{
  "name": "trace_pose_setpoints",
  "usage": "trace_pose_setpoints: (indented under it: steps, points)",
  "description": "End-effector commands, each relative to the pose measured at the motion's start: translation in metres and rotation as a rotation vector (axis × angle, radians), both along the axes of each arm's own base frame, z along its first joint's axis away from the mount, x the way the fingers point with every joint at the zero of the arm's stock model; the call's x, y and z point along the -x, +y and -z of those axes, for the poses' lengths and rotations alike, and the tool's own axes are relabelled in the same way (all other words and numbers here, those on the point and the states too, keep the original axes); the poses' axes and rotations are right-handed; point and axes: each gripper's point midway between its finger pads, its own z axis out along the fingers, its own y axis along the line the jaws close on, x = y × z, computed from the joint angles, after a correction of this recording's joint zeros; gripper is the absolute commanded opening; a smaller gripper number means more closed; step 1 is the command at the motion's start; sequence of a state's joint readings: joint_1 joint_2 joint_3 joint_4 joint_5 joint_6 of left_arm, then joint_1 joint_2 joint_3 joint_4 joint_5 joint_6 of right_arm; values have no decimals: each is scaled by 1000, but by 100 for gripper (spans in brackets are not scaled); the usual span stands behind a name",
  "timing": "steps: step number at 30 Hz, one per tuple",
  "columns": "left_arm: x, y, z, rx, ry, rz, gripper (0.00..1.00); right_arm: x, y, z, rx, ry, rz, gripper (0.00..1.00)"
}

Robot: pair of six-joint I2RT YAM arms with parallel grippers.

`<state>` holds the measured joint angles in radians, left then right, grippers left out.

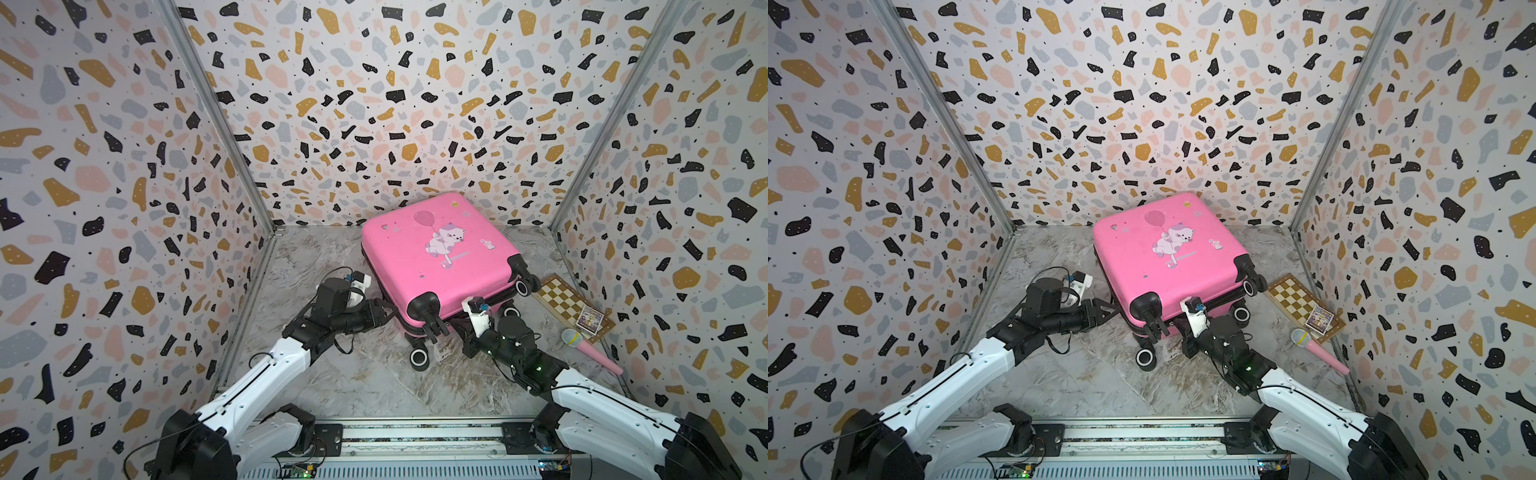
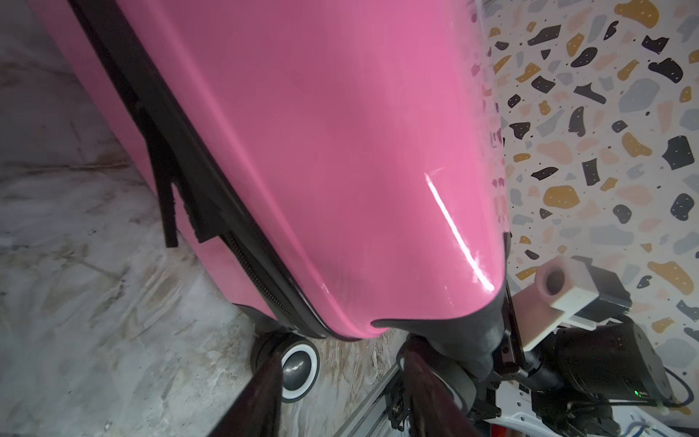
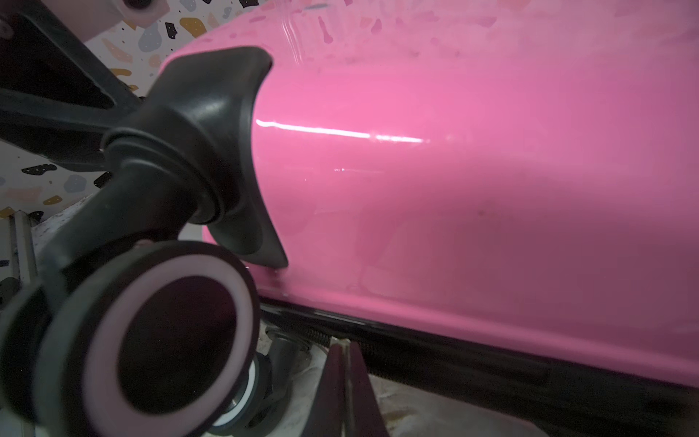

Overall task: Open the suitcase zippers
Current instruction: Unzip the zipper on the suitcase.

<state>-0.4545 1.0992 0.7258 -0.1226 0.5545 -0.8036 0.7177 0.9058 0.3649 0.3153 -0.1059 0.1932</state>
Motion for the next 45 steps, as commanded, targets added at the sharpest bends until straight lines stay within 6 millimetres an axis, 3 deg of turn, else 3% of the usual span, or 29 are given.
trace_pose_setpoints:
  steps: [1, 7, 17, 25, 31, 34, 39, 42, 45]
  points:
    - [-12, -13, -14, 64, -74, 47, 47, 9, 14, -22, -64, -65, -65, 0]
    - [-21, -25, -4, 91, -49, 70, 42, 33, 38, -27, -85, -87, -142, 0]
    - [-7, -55, 9, 86, -31, 130, 39, 57, 63, -41, -200, -112, -196, 0]
    - [7, -82, 16, 85, -25, 188, 37, 58, 67, -42, -243, -107, -148, 0]
    - [8, -91, 15, 98, -36, 213, 34, 55, 74, -40, -219, -106, -98, 0]
    - [10, -79, 5, 64, -73, 187, 35, 52, 69, -34, -200, -98, -58, 0]
    - [-1, -30, -7, -28, -125, 71, 38, 53, 59, -31, -199, -93, -31, 0]
    - [-15, -6, -6, -51, -118, 12, 39, 54, 56, -30, -203, -91, -29, 0]
    - [-28, 0, 2, -61, -106, -6, 38, 55, 57, -29, -205, -87, -31, 0]
